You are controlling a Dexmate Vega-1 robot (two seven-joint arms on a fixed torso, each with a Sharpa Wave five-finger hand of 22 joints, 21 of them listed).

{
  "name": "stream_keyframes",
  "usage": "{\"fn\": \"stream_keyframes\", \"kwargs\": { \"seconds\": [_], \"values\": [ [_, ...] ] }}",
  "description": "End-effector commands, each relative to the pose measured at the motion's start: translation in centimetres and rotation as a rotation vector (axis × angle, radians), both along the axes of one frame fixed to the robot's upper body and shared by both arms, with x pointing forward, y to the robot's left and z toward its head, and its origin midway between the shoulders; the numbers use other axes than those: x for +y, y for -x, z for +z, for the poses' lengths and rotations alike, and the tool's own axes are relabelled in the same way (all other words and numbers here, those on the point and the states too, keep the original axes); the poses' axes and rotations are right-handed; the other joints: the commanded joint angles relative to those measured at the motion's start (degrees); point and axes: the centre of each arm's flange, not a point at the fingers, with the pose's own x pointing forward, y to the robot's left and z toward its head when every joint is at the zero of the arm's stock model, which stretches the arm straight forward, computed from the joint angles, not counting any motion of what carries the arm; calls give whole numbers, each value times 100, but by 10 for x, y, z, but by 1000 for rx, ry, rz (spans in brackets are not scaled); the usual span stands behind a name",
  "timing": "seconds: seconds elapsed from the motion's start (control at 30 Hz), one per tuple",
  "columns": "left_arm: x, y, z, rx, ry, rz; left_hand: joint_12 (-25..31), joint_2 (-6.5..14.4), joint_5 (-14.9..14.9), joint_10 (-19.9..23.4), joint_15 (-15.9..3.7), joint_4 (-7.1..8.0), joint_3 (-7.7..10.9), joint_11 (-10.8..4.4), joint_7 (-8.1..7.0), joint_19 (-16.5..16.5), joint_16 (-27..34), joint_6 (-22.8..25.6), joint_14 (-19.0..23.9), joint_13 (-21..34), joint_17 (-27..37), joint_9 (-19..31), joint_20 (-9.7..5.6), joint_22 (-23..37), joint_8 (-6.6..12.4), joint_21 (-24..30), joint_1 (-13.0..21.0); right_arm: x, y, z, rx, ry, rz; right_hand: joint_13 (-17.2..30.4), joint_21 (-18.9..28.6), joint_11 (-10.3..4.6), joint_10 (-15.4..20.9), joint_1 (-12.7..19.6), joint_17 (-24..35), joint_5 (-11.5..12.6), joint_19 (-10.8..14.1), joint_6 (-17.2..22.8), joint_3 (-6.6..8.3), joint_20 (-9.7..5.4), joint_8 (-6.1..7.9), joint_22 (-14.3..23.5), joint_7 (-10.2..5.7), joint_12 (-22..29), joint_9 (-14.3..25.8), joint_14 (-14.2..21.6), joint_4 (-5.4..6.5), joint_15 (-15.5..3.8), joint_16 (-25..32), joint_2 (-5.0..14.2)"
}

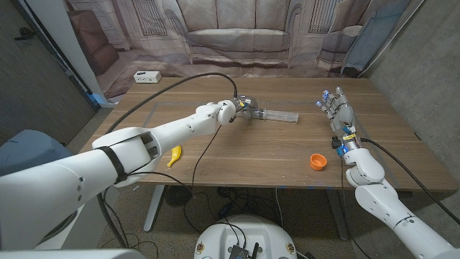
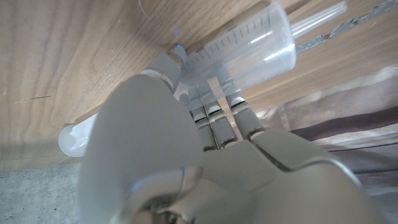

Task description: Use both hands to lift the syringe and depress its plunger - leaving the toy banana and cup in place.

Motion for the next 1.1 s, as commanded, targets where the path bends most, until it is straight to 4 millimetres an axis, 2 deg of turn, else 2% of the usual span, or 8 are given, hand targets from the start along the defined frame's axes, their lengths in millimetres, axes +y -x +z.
{"fn": "stream_keyframes", "kwargs": {
  "seconds": [0.03,0.8,1.1],
  "values": [
    [9,6,6,-30,53,3,17,245,47,37,-52,36,104,42,32,285,41,150,116,14,29,27,-218,17,35,32,280,-3,6,3,-17,-3,-15,26,9,-16,64,46,27,26,23,34,-15,7,-10,18,22,29,27,7,-6,26,48,6],
    [15,18,13,-82,134,-30,34,264,99,229,-135,35,198,41,32,344,42,402,304,2,30,26,-217,28,63,95,347,-2,9,3,-26,-5,-23,26,11,-11,66,48,28,26,31,33,-24,5,-10,18,23,27,27,11,-3,22,48,11],
    [23,25,17,-112,188,-54,39,260,111,282,-132,38,221,18,19,363,29,438,334,7,28,25,-215,31,53,116,356,-3,10,4,-38,-10,-30,26,12,-19,70,49,27,26,32,32,-29,4,-11,18,16,27,27,20,-4,23,50,7]
  ]
}}
